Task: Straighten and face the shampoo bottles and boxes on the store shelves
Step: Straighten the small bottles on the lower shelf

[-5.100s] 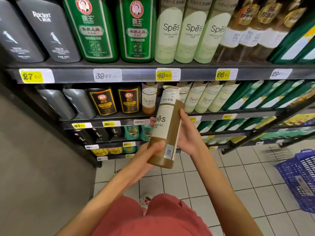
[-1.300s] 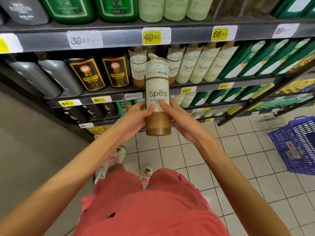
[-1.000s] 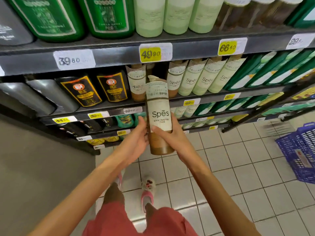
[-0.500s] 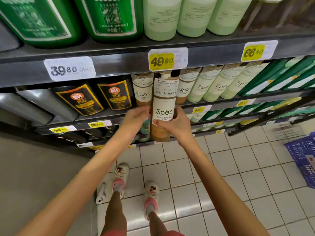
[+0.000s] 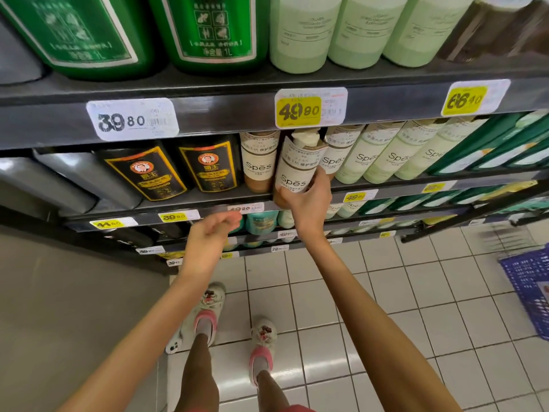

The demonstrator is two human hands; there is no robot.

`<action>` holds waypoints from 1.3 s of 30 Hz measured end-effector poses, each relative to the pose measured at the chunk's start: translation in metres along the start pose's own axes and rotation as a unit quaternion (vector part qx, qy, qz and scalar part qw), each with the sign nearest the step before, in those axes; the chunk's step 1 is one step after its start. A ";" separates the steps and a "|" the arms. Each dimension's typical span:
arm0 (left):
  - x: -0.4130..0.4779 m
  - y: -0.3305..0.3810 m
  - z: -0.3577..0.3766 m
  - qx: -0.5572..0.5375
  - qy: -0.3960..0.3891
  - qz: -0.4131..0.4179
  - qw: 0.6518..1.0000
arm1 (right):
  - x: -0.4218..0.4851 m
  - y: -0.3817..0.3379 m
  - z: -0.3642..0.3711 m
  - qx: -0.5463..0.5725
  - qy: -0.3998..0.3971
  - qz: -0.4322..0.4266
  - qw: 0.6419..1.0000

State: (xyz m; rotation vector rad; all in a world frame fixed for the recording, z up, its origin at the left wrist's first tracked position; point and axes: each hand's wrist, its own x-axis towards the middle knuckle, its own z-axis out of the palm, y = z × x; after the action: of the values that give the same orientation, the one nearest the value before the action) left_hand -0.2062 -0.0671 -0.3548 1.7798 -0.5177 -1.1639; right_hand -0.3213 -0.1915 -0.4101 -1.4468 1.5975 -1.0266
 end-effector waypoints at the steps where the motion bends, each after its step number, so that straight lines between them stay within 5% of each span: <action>1: 0.000 -0.001 0.001 0.005 0.002 0.001 1.000 | 0.001 0.001 0.002 0.007 0.004 0.002 1.000; 28: -0.007 -0.025 0.017 0.030 -0.015 -0.015 0.999 | 0.004 0.006 0.034 0.019 0.117 0.013 0.993; 39: -0.009 -0.021 0.013 0.026 -0.028 -0.003 0.999 | 0.013 0.005 0.032 0.000 0.096 0.056 0.994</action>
State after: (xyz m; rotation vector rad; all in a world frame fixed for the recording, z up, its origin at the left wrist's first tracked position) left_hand -0.2245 -0.0562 -0.3707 1.7976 -0.5816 -1.2175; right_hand -0.2958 -0.2071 -0.4275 -1.2736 1.7927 -1.1266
